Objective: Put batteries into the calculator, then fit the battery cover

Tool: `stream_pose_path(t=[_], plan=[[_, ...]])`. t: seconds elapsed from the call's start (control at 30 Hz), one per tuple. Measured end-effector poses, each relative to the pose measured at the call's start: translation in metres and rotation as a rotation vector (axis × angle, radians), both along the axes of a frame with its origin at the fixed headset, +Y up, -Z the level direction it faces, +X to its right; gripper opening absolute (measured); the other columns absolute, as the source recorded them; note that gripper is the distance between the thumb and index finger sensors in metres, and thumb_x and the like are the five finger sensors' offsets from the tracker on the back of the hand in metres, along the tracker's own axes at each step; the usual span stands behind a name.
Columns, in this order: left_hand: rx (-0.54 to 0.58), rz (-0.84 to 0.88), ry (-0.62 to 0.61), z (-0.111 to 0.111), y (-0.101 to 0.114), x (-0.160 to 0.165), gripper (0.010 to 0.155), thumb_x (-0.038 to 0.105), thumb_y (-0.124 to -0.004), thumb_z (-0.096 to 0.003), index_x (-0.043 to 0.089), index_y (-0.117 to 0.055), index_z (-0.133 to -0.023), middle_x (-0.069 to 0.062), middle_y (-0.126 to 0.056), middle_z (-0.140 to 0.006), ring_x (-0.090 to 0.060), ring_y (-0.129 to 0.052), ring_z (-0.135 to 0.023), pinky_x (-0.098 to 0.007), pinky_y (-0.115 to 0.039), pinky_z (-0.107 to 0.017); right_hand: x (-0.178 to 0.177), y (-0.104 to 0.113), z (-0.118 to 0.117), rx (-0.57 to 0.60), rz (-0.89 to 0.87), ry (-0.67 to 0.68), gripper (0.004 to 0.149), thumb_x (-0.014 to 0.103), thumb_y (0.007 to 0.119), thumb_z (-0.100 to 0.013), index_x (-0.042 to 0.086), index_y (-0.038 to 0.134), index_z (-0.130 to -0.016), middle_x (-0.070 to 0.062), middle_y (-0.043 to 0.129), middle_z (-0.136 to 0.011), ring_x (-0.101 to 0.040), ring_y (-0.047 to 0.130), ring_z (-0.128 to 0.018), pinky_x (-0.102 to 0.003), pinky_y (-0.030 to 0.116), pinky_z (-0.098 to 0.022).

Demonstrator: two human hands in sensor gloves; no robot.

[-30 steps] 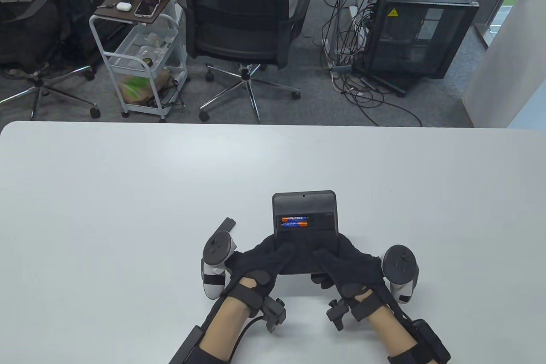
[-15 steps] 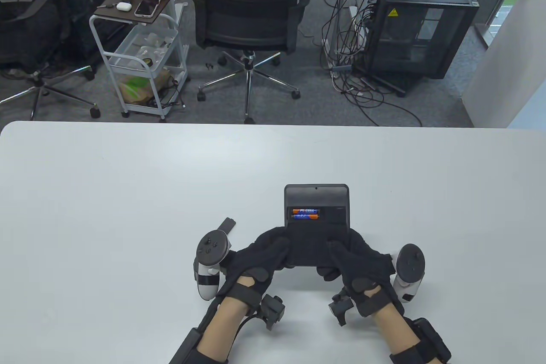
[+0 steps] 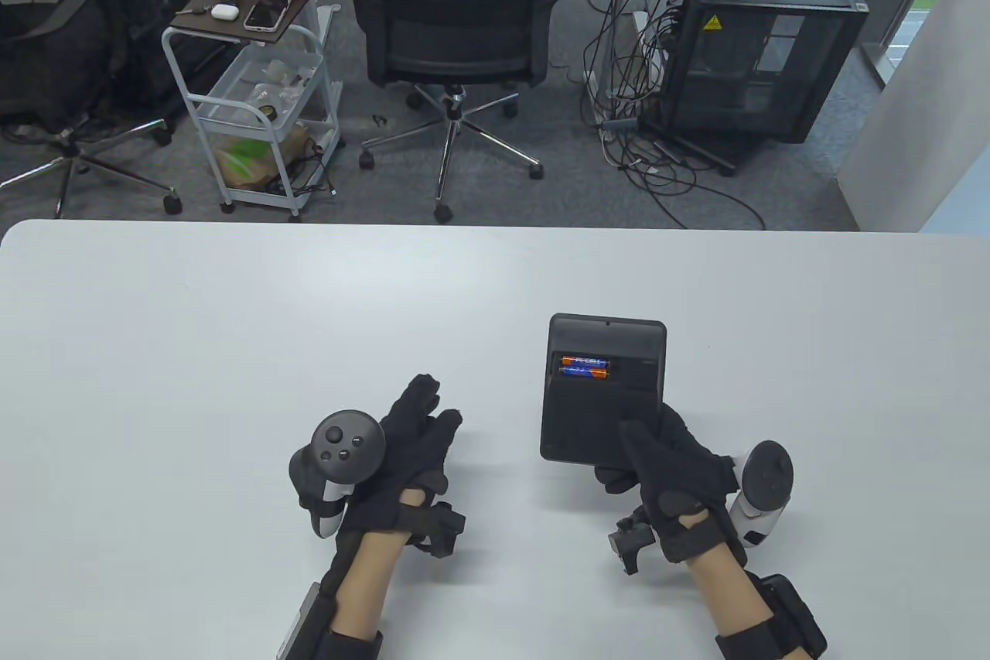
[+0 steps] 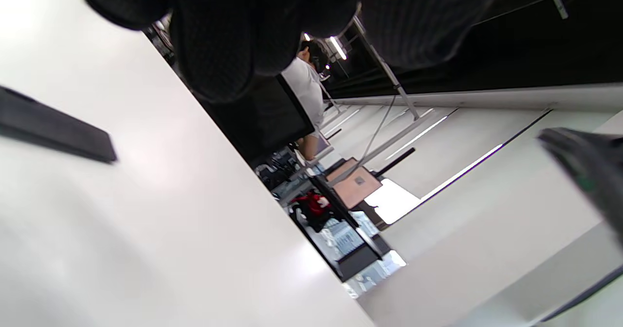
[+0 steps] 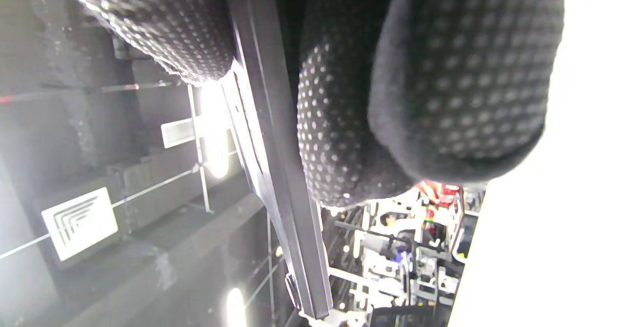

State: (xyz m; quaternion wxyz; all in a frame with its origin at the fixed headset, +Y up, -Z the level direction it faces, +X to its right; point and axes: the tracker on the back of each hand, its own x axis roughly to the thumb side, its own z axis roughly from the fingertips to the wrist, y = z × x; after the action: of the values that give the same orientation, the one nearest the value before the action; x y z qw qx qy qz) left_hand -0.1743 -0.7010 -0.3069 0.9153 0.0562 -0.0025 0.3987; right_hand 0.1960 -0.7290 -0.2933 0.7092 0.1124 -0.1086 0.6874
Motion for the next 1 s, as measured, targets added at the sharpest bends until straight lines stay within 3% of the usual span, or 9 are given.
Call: stream_pose_path(t=[0.23,0.4,0.57,0.7,0.83,1.0], plan=[[-0.067,-0.375,0.166,-0.007,-0.014,-0.01,0.069,0.05,-0.089,-0.0426,0.023,-0.064,-0.101,-0.009,-0.064,-0.105,-0.037,-0.077,-0.091,-0.061,-0.061,-0.069,0.001,0.0,0.0,-0.002,0.015,-0.005,0.057,0.041,0.084,-0.046,0.005,0.072,-0.088,-0.013,0.097,-0.059,-0.031,0.109,-0.027,-0.035,0.097,-0.013],[-0.155,-0.462,0.259,-0.018,-0.026,-0.025,0.075,0.055,-0.088,-0.041,0.024,-0.061,-0.103,-0.009,-0.056,-0.109,-0.044,-0.055,-0.101,-0.063,-0.048,-0.073,0.001,0.0,0.0,-0.005,0.018,-0.004,0.057,0.041,0.084,-0.046,0.005,0.072,-0.088,-0.013,0.097,-0.059,-0.032,0.109,-0.027,-0.035,0.097,-0.013],[-0.241,-0.453,0.254,-0.03,-0.041,-0.029,0.073,0.057,-0.088,-0.0408,0.028,-0.063,-0.103,-0.008,-0.048,-0.112,-0.046,-0.037,-0.104,-0.064,-0.036,-0.074,0.001,-0.002,-0.001,-0.007,0.048,-0.005,0.056,0.041,0.084,-0.046,0.004,0.072,-0.088,-0.014,0.097,-0.059,-0.032,0.109,-0.027,-0.035,0.097,-0.012],[-0.196,-0.513,0.296,-0.038,-0.047,-0.029,0.064,0.057,-0.088,-0.0398,0.027,-0.078,-0.096,-0.007,-0.065,-0.106,-0.042,-0.057,-0.099,-0.059,-0.054,-0.069,0.001,-0.002,-0.001,-0.01,0.046,-0.004,0.056,0.041,0.084,-0.046,0.004,0.072,-0.088,-0.014,0.097,-0.059,-0.032,0.109,-0.027,-0.035,0.097,-0.012],[-0.288,-0.481,0.273,-0.046,-0.055,-0.03,0.067,0.058,-0.089,-0.0399,0.024,-0.076,-0.097,-0.007,-0.066,-0.106,-0.042,-0.058,-0.099,-0.059,-0.054,-0.069,0.0,-0.002,-0.001,-0.01,0.045,-0.003,0.057,0.041,0.084,-0.047,0.004,0.072,-0.088,-0.014,0.097,-0.059,-0.032,0.109,-0.027,-0.035,0.097,-0.012],[-0.314,-0.482,0.269,-0.049,-0.057,-0.027,0.067,0.058,-0.09,-0.0397,0.023,-0.079,-0.096,-0.008,-0.067,-0.105,-0.041,-0.06,-0.096,-0.058,-0.055,-0.067,0.0,-0.003,-0.002,-0.019,0.042,-0.002,0.057,0.041,0.084,-0.046,0.004,0.072,-0.088,-0.014,0.097,-0.059,-0.032,0.109,-0.027,-0.035,0.097,-0.012]])
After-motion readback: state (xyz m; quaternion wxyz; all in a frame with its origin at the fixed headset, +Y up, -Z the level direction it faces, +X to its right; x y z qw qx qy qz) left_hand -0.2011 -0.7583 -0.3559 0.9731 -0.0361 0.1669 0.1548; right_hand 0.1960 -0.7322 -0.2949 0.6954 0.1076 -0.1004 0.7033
